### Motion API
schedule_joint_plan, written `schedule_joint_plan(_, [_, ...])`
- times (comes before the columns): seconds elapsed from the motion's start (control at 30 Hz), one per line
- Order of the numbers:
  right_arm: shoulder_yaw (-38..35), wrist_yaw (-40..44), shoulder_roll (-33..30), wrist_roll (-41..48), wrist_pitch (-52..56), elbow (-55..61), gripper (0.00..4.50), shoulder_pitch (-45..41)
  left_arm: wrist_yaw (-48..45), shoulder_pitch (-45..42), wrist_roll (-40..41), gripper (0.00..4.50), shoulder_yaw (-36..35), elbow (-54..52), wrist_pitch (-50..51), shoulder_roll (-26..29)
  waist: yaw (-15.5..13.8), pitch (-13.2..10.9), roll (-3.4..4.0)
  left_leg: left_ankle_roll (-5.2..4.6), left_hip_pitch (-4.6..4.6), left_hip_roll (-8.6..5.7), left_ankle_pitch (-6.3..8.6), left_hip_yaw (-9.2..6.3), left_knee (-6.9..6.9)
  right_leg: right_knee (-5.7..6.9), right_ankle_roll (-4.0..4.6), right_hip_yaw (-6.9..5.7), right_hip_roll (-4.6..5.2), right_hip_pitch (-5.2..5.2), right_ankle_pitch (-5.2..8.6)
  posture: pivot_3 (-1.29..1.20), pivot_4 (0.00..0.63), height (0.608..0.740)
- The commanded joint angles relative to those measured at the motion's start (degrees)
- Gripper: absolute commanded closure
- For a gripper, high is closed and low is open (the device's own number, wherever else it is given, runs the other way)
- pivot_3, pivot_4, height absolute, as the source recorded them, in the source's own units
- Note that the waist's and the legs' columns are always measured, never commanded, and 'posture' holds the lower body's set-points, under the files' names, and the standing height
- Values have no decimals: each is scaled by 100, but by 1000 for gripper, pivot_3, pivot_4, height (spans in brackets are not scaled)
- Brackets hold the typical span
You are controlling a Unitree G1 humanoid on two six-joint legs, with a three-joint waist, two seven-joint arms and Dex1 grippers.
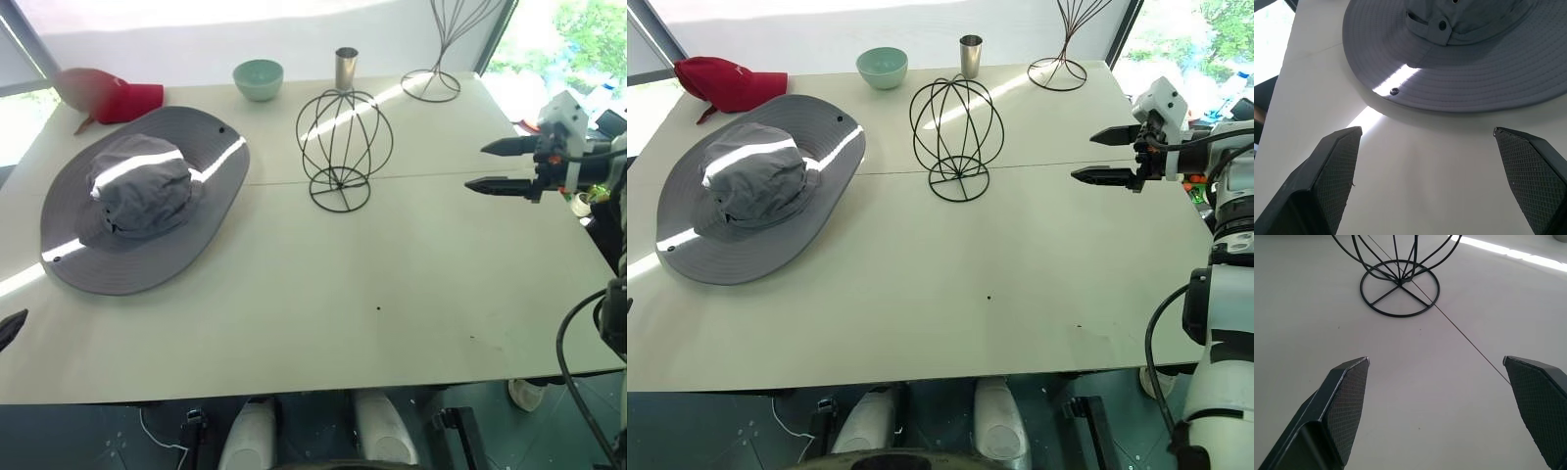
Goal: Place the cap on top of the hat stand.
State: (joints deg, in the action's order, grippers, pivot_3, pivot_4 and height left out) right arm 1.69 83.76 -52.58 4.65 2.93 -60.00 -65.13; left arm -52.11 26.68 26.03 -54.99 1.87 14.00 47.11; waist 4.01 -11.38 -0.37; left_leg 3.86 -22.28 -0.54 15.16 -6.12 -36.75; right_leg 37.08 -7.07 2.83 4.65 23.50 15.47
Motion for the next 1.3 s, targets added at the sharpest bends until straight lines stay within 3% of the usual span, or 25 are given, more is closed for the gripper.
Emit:
schedule_joint_plan(0.03, [-125, 31, -54, 2, -69, 30, 11, -178, -65, 108, -121, 0, -113, -1, -257, 68, 0, 0, 0, 0, 0, 0, 0, 0, 0, 0, 0, 0, 0, 0, 0, 0, 150, 740])
schedule_joint_plan(0.5, [-165, 280, -2, 146, 318, 312, 11, -200, 29, -186, 69, 0, -49, -505, 40, 157, -5, 0, 0, 0, 0, 0, 0, 0, 0, 2, 0, 0, 0, 0, 0, 0, 150, 740])
schedule_joint_plan(0.7, [-207, 710, 79, 658, 1080, 1893, 11, 139, 1, -416, -54, 0, 600, -1971, 113, 340, -6, -1, 1, 1, 0, 0, 0, -1, -2, 4, -2, 0, 0, -1, -1, 0, 150, 740])
schedule_joint_plan(0.87, [-390, 730, -28, 1578, 2504, 4445, 11, 1247, -347, -246, -910, 0, 1434, -2574, -575, 699, -14, -1, 2, -4, -2, 1, 2, -2, 2, 3, -1, 1, -1, 1, -1, 0, 150, 740])
schedule_joint_plan(1.03, [-626, 140, -63, 2280, 3531, 6423, 11, 2259, 162, -692, -2201, 0, 2606, -2442, -1346, 807, -68, -3, 7, -4, -3, 1, 2, -2, -5, 7, -1, 1, -3, 2, -1, 0, 150, 740])
schedule_joint_plan(1.13, [-769, -192, -95, 2657, 4029, 7088, 11, 2518, 753, -1064, -3001, 0, 3099, -2211, -1667, 689, -129, -3, 7, -5, -3, 1, 2, -3, -15, 8, -2, 1, -5, -3, -1, 0, 150, 740])
schedule_joint_plan(1.3, [-1045, -688, -159, 3231, 4622, 7781, 11, 2710, 1891, -1667, -3989, 0, 3898, -2293, -1527, -36, -189, 0, 3, -5, -6, -1, 2, -5, -24, 5, -4, -2, -3, -8, -3, 0, 150, 740])
